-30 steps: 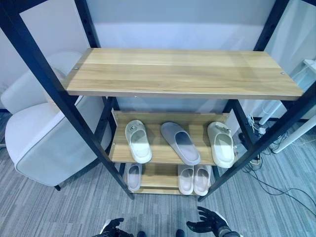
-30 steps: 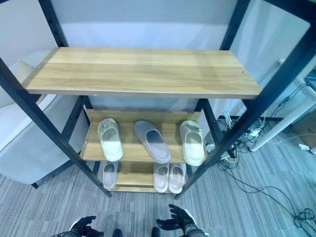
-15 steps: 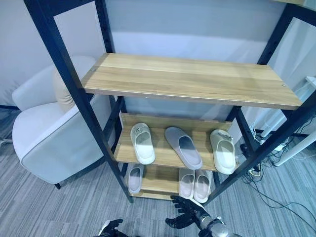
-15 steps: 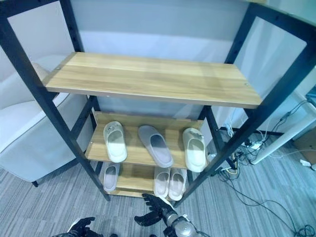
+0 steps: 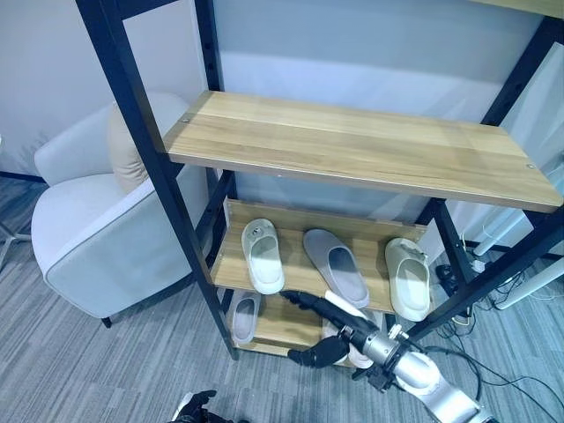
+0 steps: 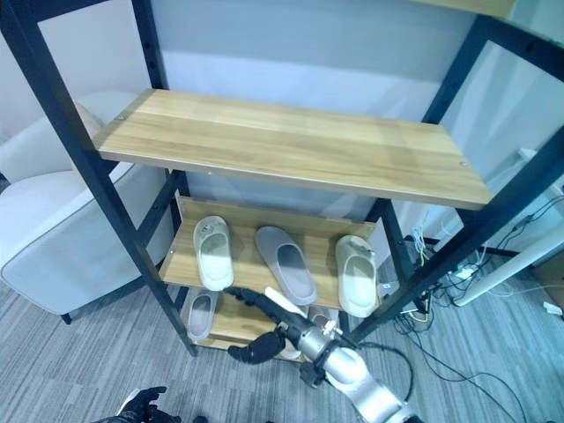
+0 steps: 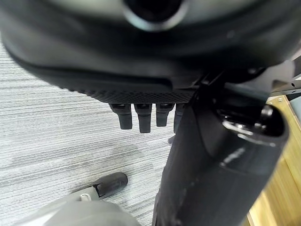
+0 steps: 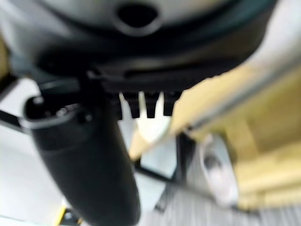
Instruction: Arrange the slippers neatly on the shoe rack.
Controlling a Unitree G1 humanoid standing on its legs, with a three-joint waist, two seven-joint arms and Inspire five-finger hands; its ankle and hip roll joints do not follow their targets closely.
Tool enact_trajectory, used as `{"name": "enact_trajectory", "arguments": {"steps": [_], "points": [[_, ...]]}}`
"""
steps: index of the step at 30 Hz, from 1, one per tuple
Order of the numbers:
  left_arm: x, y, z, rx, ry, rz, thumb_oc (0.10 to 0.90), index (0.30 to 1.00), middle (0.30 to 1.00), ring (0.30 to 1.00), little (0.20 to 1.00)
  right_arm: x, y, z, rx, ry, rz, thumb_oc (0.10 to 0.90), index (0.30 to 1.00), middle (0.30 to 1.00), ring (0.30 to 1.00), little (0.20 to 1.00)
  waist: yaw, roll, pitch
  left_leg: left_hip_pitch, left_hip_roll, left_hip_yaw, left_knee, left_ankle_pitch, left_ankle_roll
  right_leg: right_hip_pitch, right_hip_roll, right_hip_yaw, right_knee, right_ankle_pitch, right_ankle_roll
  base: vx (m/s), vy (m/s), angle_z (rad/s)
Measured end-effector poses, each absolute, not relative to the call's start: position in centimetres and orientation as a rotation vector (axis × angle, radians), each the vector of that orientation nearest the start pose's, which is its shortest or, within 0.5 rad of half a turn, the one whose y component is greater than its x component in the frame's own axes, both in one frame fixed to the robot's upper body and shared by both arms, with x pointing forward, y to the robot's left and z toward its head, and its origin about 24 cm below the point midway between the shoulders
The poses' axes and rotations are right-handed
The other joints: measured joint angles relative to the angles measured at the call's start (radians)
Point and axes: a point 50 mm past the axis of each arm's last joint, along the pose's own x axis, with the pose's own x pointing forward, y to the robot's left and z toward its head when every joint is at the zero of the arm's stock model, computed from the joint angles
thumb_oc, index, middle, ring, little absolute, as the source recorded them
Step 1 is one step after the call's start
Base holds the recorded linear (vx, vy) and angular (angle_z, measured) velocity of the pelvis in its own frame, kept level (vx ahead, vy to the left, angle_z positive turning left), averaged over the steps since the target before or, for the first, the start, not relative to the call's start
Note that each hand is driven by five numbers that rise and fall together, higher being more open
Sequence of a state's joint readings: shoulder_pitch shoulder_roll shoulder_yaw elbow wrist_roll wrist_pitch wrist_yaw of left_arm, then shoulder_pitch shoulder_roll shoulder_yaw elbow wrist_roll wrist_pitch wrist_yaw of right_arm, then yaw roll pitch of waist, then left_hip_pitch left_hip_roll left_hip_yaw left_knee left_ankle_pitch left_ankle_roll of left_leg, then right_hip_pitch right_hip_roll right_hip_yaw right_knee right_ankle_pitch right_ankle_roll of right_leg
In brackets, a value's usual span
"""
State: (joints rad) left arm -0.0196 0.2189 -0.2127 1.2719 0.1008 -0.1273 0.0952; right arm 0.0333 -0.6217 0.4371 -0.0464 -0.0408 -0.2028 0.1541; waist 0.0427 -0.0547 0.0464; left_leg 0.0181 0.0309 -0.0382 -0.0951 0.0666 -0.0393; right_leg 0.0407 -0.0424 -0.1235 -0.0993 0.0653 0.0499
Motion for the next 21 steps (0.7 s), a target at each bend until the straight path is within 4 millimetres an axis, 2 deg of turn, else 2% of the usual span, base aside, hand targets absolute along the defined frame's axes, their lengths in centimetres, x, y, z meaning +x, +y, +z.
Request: {"name": "enact_trajectory", "arguments": {"steps": [5,9,14,18,21], "points": [[10.1,21.9,-16.0,0.432,1.101,-0.040,0.800,0.900,0.900,0.900,0.900,22.9,-17.9,6.4,-0.750,-0.175,0.461,0.800,0.900,0.900,0.900,0.900,0.001,0.007,0.027,0.000,-0.001,-0.005,0.000,-0.001,-0.001,0.003,-0.001,-0.007,0.000,-0.006,0.008,0.04,0.000,0.03],[10.5,22.0,-15.9,0.430,1.084,-0.034,0.800,0.900,0.900,0.900,0.900,23.5,-19.6,7.5,-0.842,-0.229,0.327,0.800,0.900,0.900,0.900,0.900,0.002,0.005,0.048,-0.003,-0.001,-0.009,0.001,0.003,0.004,0.002,0.000,-0.009,0.000,-0.006,0.008,0.01,-0.001,0.02],[10.7,22.3,-15.7,0.436,1.068,-0.031,0.800,0.900,0.900,0.900,0.900,23.7,-20.6,7.7,-0.944,-0.243,0.264,0.800,0.900,0.900,0.900,0.900,0.006,-0.008,0.060,-0.007,-0.001,-0.016,0.002,0.002,0.004,0.000,0.000,-0.011,0.000,-0.007,0.009,0.01,-0.001,0.00],[11.4,22.5,-15.5,0.449,1.050,-0.035,0.800,0.900,0.900,0.900,0.900,24.1,-22.6,7.0,-1.011,-0.193,0.175,0.800,0.900,0.900,0.900,0.900,0.028,-0.025,0.068,-0.021,-0.003,-0.018,0.004,0.002,0.005,-0.013,-0.001,-0.012,0.000,-0.008,0.010,0.00,0.000,0.00],[11.6,22.6,-15.3,0.459,1.035,-0.040,0.800,0.900,0.900,0.900,0.900,24.3,-23.3,7.1,-1.019,-0.175,0.130,0.800,0.900,0.900,0.900,0.900,0.030,-0.033,0.072,-0.033,-0.004,-0.026,0.005,0.006,0.004,-0.028,-0.003,-0.020,0.006,-0.006,0.009,0.00,-0.001,0.07]]}}
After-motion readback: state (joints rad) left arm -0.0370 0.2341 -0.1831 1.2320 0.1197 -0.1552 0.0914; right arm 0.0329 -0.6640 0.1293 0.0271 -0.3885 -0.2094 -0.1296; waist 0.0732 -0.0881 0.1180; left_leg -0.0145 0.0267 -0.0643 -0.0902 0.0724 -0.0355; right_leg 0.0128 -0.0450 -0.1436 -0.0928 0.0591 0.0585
